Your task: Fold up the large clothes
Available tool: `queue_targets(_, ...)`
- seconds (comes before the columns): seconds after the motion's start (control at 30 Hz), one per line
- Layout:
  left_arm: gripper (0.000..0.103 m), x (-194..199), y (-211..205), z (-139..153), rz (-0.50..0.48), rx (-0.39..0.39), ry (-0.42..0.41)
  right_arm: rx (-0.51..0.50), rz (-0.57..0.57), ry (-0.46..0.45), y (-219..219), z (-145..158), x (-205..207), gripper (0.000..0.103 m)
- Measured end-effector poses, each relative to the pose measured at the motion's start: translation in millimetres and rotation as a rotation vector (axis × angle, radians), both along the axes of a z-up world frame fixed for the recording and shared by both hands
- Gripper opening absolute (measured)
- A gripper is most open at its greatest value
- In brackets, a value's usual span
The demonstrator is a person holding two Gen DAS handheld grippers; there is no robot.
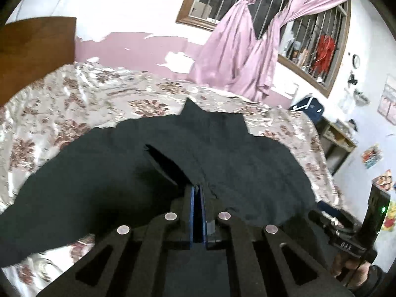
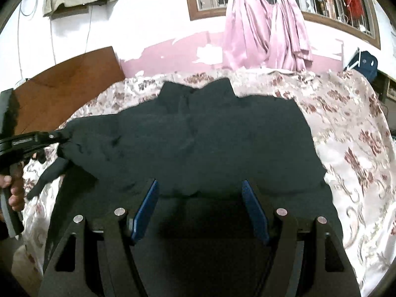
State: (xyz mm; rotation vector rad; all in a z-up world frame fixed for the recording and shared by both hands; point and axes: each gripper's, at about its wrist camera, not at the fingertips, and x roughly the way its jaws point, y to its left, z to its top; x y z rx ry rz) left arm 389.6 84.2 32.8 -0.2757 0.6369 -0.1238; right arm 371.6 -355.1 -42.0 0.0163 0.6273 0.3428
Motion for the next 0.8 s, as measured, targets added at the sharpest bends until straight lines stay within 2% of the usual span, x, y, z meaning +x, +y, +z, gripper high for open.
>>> queue_targets(0.17, 0.005, 3, 12, -33, 0.020, 0.028, 0.110, -0.003, 0.001, -0.002, 42, -5, 33, 0.064)
queue_targets(0.33, 0.005, 8, 15, -71, 0.048, 0.045, 0.185, 0.037, -0.026, 0.094, 73, -30, 70, 0.064)
queue_targets(0.5, 0.010, 10, 21, -86, 0.055, 0.035, 0.214, -0.053, -0.043, 0.127, 95, -61, 83, 0.065)
queue_targets(0.53, 0.012, 8, 22, -88, 0.047, 0.035, 0.214, -0.083, -0.035, 0.122, 99, -68, 85, 0.069)
queue_targets(0.6, 0.023, 5, 23, -91, 0.041, 0.029, 0.234, -0.104, -0.010, 0.105, 106, -75, 83, 0.077)
queue_targets(0.63, 0.034, 3, 26, -92, 0.047, 0.018, 0.248, -0.114, -0.002, 0.095, 108, -78, 82, 0.079)
queue_targets(0.67, 0.050, 0, 29, -93, 0.052, -0.003, 0.254, -0.119, -0.002, 0.090, 109, -78, 81, 0.081)
queue_targets(0.7, 0.059, -3, 33, -93, 0.055, -0.036, 0.253, -0.122, -0.001, 0.085, 110, -80, 82, 0.082)
queue_targets(0.73, 0.076, -9, 37, -92, 0.067, -0.075, 0.245, -0.122, -0.001, 0.081, 109, -80, 81, 0.084)
queue_targets(0.77, 0.084, -15, 42, -90, 0.092, -0.104, 0.234, -0.124, -0.001, 0.077, 109, -81, 82, 0.085)
queue_targets(0.8, 0.084, -22, 47, -89, 0.124, -0.130, 0.224, -0.125, -0.004, 0.071, 110, -83, 83, 0.085)
